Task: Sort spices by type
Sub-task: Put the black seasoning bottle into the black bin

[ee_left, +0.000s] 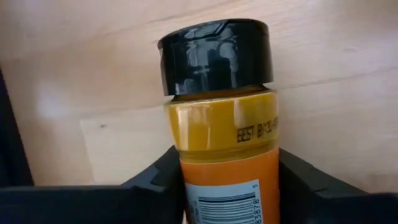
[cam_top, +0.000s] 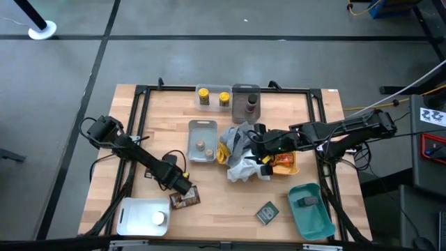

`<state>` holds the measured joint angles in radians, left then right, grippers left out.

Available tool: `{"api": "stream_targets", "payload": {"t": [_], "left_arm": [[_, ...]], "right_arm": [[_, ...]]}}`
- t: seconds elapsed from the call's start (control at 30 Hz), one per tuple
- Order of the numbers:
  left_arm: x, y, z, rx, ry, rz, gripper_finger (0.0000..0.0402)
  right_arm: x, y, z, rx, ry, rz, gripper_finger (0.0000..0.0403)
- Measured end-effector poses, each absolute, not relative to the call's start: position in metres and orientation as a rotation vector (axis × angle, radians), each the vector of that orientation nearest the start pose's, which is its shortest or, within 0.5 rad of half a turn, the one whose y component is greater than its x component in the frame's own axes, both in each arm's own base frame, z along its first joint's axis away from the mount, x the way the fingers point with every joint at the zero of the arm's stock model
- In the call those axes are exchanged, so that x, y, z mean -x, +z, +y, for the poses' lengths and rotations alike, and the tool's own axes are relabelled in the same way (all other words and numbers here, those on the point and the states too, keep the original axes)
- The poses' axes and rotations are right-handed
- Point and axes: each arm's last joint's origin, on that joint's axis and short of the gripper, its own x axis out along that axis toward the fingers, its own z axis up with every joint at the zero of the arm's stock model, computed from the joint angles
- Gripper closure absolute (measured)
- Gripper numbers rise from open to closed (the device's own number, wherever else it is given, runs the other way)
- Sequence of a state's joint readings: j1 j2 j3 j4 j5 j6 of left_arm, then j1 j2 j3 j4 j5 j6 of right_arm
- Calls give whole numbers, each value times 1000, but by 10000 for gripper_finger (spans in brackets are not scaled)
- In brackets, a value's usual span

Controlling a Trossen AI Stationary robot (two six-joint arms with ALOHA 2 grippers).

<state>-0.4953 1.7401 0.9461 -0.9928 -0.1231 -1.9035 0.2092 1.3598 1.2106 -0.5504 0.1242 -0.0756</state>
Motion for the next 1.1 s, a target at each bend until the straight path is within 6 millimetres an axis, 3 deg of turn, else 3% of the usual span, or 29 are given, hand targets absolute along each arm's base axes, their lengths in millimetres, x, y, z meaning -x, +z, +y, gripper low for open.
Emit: {"api": "stream_targets", "payload": {"t": [0.27,0.77,0.93,1.1], "left_arm": [[-234,149,-121,826,1136,1249,257],[-221,204,-113,740,780,1190,257],[-224,226,-114,671,558,1062,257],[-230,245,-117,588,374,897,257]], "right_arm": [[-284,323,57,232,123,683,246],[-288,327,57,206,116,621,246],[-292,333,58,193,111,555,238],[-299,339,58,171,27,459,193]]}}
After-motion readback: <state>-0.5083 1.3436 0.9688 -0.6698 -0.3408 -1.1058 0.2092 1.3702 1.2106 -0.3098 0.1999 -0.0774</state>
